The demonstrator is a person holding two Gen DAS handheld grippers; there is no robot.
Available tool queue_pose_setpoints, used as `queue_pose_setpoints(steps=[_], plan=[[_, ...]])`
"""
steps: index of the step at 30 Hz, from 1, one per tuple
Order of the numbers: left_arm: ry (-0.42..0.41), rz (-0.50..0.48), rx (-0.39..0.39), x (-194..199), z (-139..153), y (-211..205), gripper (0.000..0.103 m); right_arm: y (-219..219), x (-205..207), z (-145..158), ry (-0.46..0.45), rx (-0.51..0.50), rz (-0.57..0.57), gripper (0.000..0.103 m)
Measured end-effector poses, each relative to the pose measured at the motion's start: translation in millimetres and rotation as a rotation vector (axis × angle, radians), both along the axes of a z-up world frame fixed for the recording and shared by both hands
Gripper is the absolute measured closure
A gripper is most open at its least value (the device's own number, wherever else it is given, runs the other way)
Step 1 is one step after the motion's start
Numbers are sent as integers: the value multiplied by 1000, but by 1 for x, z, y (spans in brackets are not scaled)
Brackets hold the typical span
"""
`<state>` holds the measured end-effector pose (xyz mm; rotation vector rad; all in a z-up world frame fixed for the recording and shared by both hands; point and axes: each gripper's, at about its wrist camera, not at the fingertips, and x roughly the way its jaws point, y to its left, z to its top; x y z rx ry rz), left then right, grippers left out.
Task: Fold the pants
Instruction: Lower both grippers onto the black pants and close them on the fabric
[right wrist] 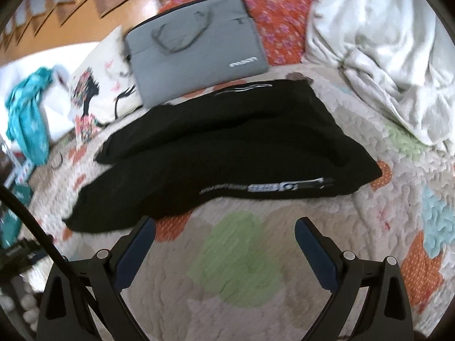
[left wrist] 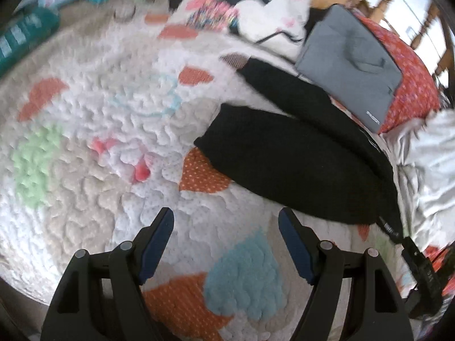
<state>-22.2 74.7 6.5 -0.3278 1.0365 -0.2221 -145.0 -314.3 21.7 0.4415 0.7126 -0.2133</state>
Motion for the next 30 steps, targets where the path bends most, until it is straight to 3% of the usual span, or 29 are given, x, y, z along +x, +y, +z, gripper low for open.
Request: queue_pose_setpoints(steps=[3, 6, 10, 17, 22, 26, 30], plan=[[30, 0, -1, 22, -5, 3, 28, -26, 2, -1, 5, 70, -43, 2], [20, 5, 39, 43, -6, 1, 28, -48, 2, -5, 12, 127, -85, 2], [13, 29, 29, 59, -11, 4, 28, -63, 2, -12, 19, 186, -120, 2], [-5, 59, 40, 58, -12, 8, 28, -67, 1, -16, 7, 190, -150, 2], [11, 71, -8, 60, -16, 13, 28, -89, -10, -14, -40, 279, -202, 2], [19, 74, -86, 64, -19, 18, 23, -108, -12, -30, -9, 421, -246, 3], [25, 40, -114, 76, -19, 11, 19, -114, -3, -45, 22, 489, -257, 4]])
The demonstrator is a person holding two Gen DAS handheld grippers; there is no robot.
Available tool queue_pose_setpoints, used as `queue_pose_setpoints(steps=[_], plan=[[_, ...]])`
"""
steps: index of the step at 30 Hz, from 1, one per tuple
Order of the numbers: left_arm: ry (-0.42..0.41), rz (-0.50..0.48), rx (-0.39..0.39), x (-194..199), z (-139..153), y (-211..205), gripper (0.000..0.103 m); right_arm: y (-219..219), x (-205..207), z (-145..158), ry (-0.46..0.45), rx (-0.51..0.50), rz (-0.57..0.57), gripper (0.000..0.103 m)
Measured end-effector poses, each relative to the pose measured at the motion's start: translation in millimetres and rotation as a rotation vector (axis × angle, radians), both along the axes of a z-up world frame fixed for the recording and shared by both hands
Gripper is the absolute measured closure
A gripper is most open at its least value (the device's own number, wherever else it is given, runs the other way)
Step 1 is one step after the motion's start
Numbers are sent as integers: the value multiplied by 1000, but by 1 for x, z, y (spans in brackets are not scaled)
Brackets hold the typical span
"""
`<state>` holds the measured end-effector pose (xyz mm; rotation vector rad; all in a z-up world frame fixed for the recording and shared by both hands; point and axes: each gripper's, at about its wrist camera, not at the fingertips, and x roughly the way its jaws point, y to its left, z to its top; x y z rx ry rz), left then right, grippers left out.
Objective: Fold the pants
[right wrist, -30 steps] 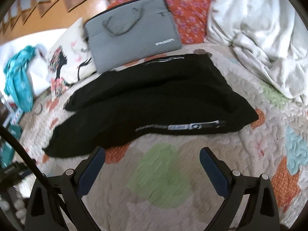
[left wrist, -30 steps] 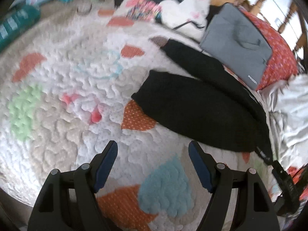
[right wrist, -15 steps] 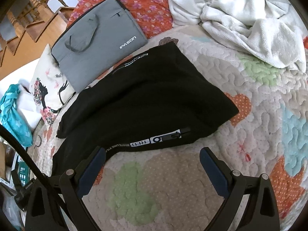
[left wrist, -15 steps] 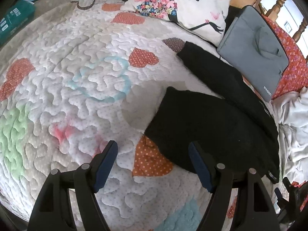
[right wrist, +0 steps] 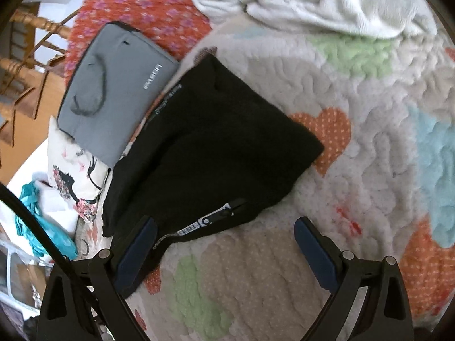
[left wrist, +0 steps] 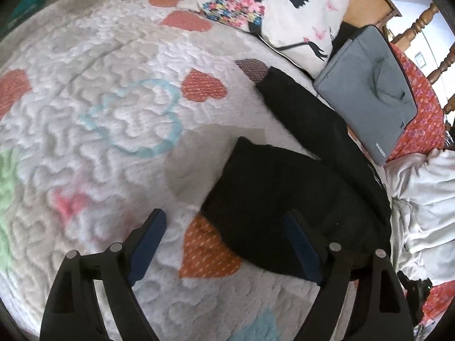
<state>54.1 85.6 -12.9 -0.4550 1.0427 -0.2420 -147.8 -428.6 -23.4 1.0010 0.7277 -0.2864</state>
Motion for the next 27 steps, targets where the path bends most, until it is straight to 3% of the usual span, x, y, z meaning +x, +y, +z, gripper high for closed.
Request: queue_pose_setpoints(steps=[4, 7, 8, 9, 10, 11, 13, 14, 17, 25, 27], plan=[[3, -83, -3, 19, -1, -22, 18, -4, 22, 2, 15, -51, 13, 5], [-9, -133, 58, 24, -2, -41, 18, -6, 37, -2, 18, -56, 10, 7], [-17, -143, 93, 23, -2, -47, 24, -5, 40, -3, 21, -77, 2, 11], [-23, -142, 136, 22, -2, -50, 50, -3, 41, -2, 23, -100, 2, 18], [-19, -140, 157, 23, -2, -49, 83, -1, 43, -1, 31, -123, 15, 43], [4, -137, 133, 25, -6, -44, 85, 1, 45, -1, 43, -132, 38, 58], [39, -107, 8, 28, -9, -28, 89, -2, 41, -4, 11, -80, 47, 77], [66, -92, -47, 30, -12, -20, 89, -6, 38, -4, -6, -46, 47, 80], [112, -74, -100, 29, -14, -11, 89, -10, 27, 5, -21, -31, 39, 89], [84, -117, 34, -3, 20, -22, 89, -16, -16, 34, -25, -38, 40, 94], [76, -129, 64, -13, 25, -21, 89, -15, -30, 38, -10, -43, 48, 100]])
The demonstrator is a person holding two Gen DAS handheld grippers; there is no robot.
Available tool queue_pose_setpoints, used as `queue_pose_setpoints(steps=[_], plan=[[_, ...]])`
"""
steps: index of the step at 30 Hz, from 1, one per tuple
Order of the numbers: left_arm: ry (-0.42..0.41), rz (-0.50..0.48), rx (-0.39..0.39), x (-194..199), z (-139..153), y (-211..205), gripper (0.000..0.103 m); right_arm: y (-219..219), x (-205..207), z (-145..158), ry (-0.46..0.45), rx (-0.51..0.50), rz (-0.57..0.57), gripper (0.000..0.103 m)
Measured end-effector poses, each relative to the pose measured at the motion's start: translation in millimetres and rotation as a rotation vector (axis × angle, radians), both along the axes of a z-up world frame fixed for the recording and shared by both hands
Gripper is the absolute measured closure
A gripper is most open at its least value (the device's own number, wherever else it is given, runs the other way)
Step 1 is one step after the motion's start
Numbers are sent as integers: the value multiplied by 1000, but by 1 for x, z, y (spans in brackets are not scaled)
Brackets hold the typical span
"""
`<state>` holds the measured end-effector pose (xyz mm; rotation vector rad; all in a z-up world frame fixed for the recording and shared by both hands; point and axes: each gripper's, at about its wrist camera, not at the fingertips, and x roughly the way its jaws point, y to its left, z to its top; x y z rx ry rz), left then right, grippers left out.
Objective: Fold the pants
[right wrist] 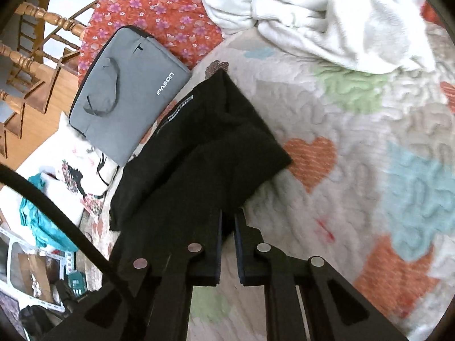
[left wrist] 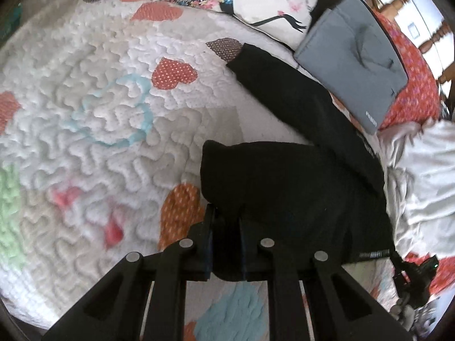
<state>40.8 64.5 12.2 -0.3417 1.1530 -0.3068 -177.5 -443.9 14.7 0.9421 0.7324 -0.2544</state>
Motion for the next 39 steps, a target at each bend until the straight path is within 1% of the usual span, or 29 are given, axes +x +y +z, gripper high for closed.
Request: queue_pose_setpoints(steps=[2, 4, 5, 6, 7, 8, 9, 10, 11, 14, 16, 18, 19, 20, 21, 22, 23, 24, 28, 33, 36, 37, 38, 39], plan=[[2, -5, 25, -9, 1, 2, 89, -1, -16, 2, 22, -12, -1, 100], [17, 0, 34, -13, -2, 6, 89, -5, -29, 3, 50, -24, -15, 99], [23, 4, 34, -14, -4, 8, 89, -6, -34, 5, 57, -28, -10, 97], [27, 6, 35, -13, -6, 9, 89, -7, -36, 5, 53, -19, -5, 97], [31, 8, 42, -10, -9, 10, 89, -8, -36, 5, 42, 5, -2, 86], [32, 8, 45, -8, -10, 8, 89, -8, -36, 3, 32, 36, 1, 55], [32, 8, 49, -4, -13, 6, 89, -8, -33, 1, 29, 68, -3, 36], [30, 7, 53, -1, -15, 4, 89, -7, -30, -2, 20, 92, -14, 23], [30, 6, 59, 2, -17, 2, 89, -6, -23, -6, 0, 118, -24, 23], [31, 13, 40, 8, -22, 1, 89, -3, 5, -20, 5, 126, -29, 25], [42, 28, 11, 12, -27, 5, 89, 0, 24, -29, 51, 103, -42, 28], [57, 44, -30, 15, -30, 11, 89, 1, 43, -41, 82, 85, -59, 29], [59, 46, -39, 14, -30, 13, 89, 1, 46, -42, 73, 67, -72, 34], [58, 46, -37, 14, -29, 14, 89, 1, 48, -42, 59, 59, -82, 57], [55, 44, -29, 14, -28, 15, 89, 0, 52, -42, 37, 68, -75, 76], [56, 42, -20, 12, -26, 15, 89, -3, 54, -45, 9, 108, -52, 84], [58, 40, -7, 12, -24, 14, 89, -5, 53, -45, -9, 144, -50, 85], [58, 38, 1, 11, -21, 14, 90, -5, 49, -43, -20, 148, -48, 85], [46, 34, 19, -1, -5, 18, 90, 3, 22, -21, -31, 112, -14, 86], [80, 30, 24, -27, -3, 31, 90, 10, -20, -9, 3, 82, 8, 86], [110, 28, 34, -40, -9, 33, 90, 13, -39, -10, 55, 87, 21, 86], [124, 28, 50, -46, -12, 33, 90, 14, -43, -13, 80, 96, 28, 83], [129, 28, 63, -50, -14, 34, 89, 15, -44, -16, 112, 108, 38, 75], [129, 24, 69, -53, -14, 34, 88, 15, -47, -18, 133, 114, 38, 70]])
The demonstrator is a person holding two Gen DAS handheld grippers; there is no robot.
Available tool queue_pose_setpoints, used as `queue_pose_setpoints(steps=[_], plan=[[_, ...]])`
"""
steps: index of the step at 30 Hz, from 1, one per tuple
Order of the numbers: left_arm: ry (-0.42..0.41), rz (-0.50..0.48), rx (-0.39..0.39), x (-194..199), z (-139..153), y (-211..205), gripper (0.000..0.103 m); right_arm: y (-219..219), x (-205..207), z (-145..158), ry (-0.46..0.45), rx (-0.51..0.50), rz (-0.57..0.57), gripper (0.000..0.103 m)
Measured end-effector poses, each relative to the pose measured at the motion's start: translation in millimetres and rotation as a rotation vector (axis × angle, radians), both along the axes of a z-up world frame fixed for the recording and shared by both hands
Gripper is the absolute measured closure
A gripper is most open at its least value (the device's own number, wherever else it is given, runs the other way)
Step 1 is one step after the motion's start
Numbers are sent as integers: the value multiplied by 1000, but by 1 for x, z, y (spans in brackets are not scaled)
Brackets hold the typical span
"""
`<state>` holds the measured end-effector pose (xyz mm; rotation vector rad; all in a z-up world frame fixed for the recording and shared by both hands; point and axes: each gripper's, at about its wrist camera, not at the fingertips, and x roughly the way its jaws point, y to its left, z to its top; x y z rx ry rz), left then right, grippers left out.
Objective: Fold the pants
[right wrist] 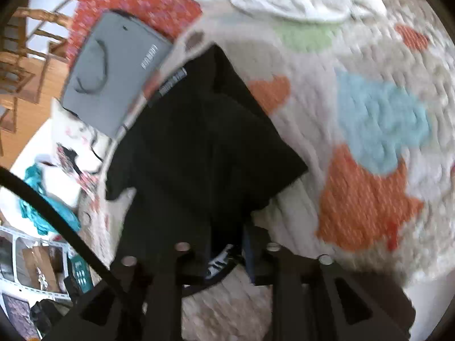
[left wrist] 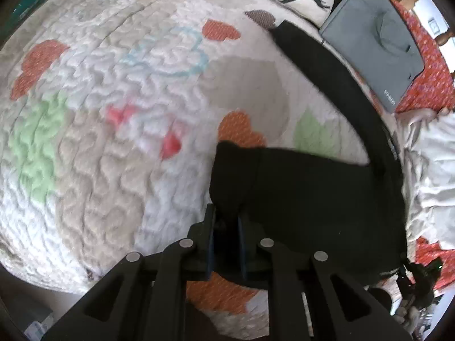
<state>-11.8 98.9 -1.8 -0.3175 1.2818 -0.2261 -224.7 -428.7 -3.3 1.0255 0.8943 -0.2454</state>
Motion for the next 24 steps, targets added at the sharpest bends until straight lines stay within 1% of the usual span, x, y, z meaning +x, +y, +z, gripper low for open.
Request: queue_pose_setpoints(steps=[1, 3, 4, 5, 7, 9, 10, 12, 15, 17, 19, 22, 24], plan=[[-6, -11, -5, -5, 1, 2, 88, -1, -4, -1, 22, -1, -10, 67], [-21, -17, -15, -12, 7, 7, 86, -5, -14, 3, 15, -5, -30, 61], [-38, -16, -19, -17, 12, 13, 84, -7, -20, 6, 6, -8, -39, 53], [-51, -15, -18, -20, 16, 18, 84, -10, -26, 10, 0, -19, -54, 49], [-87, -3, 1, -26, 25, 32, 84, -18, -39, 19, -14, -56, -86, 48], [-123, 32, 51, -28, 33, 52, 84, -23, -44, 28, -23, -89, -99, 48], [-136, 54, 74, -25, 35, 59, 84, -24, -44, 33, -32, -112, -96, 48], [-158, 81, 79, -21, 40, 69, 83, -22, -37, 43, -51, -163, -74, 48], [-158, 91, 65, 3, 44, 66, 80, -6, -5, 53, -74, -200, 6, 48], [-178, 64, 65, 24, 48, 47, 78, 11, 30, 55, -79, -213, 88, 48], [-197, 24, 63, 43, 53, 29, 73, 24, 60, 56, -88, -221, 161, 48], [-234, -45, 60, 84, 62, -10, 63, 41, 114, 60, -108, -258, 278, 48], [-255, -65, 56, 109, 65, -27, 58, 49, 149, 61, -109, -279, 339, 48]])
